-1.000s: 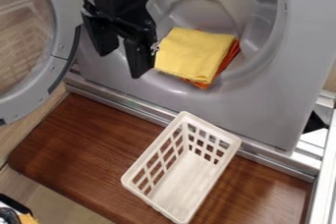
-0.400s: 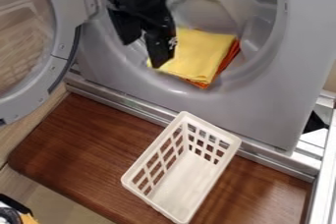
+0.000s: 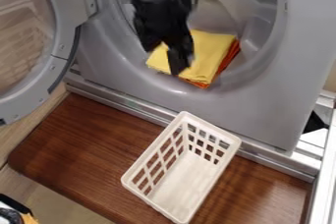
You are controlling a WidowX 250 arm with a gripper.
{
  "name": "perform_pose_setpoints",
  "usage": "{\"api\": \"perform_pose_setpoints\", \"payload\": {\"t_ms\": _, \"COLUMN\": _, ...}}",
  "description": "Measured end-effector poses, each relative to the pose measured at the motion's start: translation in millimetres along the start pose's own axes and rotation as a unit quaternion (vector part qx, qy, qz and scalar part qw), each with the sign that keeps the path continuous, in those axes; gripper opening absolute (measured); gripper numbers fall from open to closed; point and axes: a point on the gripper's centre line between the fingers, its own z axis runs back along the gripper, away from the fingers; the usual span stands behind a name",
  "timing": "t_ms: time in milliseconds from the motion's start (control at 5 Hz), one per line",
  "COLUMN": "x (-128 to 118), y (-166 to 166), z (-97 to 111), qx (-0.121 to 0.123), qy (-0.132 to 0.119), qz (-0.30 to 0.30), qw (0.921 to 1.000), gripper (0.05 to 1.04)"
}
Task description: Put the yellow cloth in the basket
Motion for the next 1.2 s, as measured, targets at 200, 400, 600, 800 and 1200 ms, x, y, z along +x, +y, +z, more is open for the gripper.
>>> {"api": "perform_pose_setpoints", "payload": {"t_ms": 200, "x": -0.4, "y": -4.2, "z": -37.2, "qx": -0.015, "qy": 0.011, "qz": 0.007, "qw": 0.9998, "gripper": 1.001}}
{"api": "perform_pose_setpoints", "payload": {"t_ms": 400, "x": 7.6, "y": -2.1, "z": -50.3, "qx": -0.01, "qy": 0.008, "qz": 0.007, "qw": 0.9999, "gripper": 1.001}}
{"api": "perform_pose_setpoints", "payload": {"t_ms": 600, "x": 18.5, "y": -4.2, "z": -58.3, "qx": -0.016, "qy": 0.005, "qz": -0.002, "qw": 0.9999, "gripper": 1.001}}
{"api": "perform_pose_setpoints", "payload": {"t_ms": 800, "x": 19.3, "y": -10.2, "z": -56.3, "qx": -0.022, "qy": 0.012, "qz": 0.0, "qw": 0.9997, "gripper": 1.001}}
{"api": "perform_pose_setpoints", "payload": {"t_ms": 1200, "x": 26.3, "y": -15.8, "z": -24.8, "qx": -0.013, "qy": 0.0, "qz": -0.003, "qw": 0.9999, "gripper": 1.001}}
